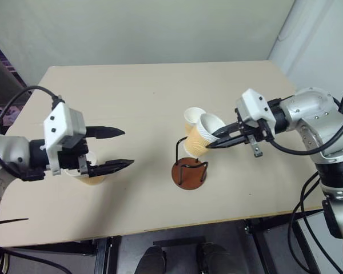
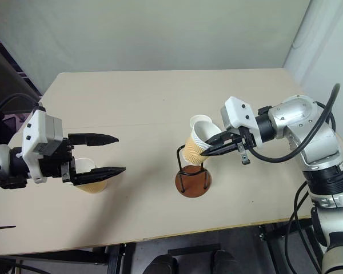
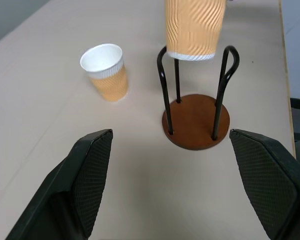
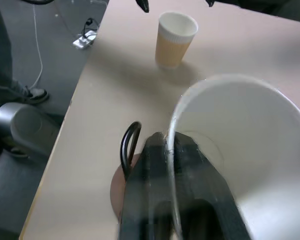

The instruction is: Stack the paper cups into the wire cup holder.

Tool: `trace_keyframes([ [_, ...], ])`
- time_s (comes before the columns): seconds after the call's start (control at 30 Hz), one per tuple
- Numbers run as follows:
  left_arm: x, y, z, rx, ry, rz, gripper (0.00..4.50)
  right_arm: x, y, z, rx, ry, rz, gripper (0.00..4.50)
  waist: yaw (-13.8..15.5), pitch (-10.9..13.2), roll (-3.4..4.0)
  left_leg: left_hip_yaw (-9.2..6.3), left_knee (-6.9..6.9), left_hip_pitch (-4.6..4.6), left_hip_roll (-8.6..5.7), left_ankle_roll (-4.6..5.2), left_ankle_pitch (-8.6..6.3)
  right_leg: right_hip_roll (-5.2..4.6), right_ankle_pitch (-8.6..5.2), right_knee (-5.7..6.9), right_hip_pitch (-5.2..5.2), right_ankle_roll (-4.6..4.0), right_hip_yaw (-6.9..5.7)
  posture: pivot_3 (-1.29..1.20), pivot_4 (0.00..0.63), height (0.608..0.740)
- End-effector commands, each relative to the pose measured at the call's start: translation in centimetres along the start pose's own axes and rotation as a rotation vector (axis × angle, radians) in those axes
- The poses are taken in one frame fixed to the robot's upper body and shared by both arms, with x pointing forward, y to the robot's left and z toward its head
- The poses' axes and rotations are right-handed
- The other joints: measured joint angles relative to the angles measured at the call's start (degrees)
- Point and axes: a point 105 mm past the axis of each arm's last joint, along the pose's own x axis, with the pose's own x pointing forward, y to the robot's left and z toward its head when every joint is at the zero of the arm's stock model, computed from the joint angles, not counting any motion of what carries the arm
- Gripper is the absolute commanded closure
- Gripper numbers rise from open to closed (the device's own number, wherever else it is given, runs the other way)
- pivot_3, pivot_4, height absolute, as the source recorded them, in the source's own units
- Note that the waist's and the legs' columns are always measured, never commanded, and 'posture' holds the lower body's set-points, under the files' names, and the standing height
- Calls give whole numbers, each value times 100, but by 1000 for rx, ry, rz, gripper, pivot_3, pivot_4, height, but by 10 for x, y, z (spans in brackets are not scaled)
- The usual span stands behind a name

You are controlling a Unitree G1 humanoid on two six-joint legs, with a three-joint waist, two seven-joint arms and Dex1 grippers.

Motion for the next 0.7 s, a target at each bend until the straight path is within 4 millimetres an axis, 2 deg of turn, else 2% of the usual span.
trace_keyframes([
  [0.03,-4,0,10,47,-19,31,474,2,-4,3,-39,14,-8,2814,-2,0,0,0,0,1,0,0,0,0,0,1,0,0,0,0,150,740],
  [0.2,-5,0,10,47,-16,39,474,1,-12,5,-60,18,-42,1063,-2,0,0,0,2,1,0,0,0,0,-1,11,-3,-2,0,0,150,740],
  [0.3,-4,0,9,48,-10,51,474,-11,-29,8,-63,1,-92,17,-3,0,0,1,2,1,0,0,0,0,-4,16,-6,-7,1,0,150,740],
  [0.37,-4,-1,9,47,-11,57,474,-18,-51,5,-46,-11,-159,17,-6,0,0,3,3,1,0,0,0,0,-5,23,-11,-8,3,0,150,740],
  [0.43,-3,-1,9,44,-11,65,474,-16,-78,-6,-35,18,-244,17,-13,0,0,4,4,3,0,0,0,0,-7,38,-20,-15,10,0,150,740],
  [0.53,-1,5,6,49,-1,115,474,7,-115,-36,-13,134,-353,17,-44,0,1,3,-6,5,2,0,-1,-1,-3,55,-39,-24,13,0,150,740],
  [0.6,0,9,5,54,10,149,474,21,-123,-55,-26,232,-367,17,-57,0,1,1,-20,9,8,10,-10,0,7,63,-52,-33,14,0,150,740],
  [0.7,3,7,8,58,-6,157,474,30,-125,-66,-50,290,-356,17,-8,2,6,-4,-50,-2,15,9,-11,0,23,64,-75,-24,1,0,150,740],
])
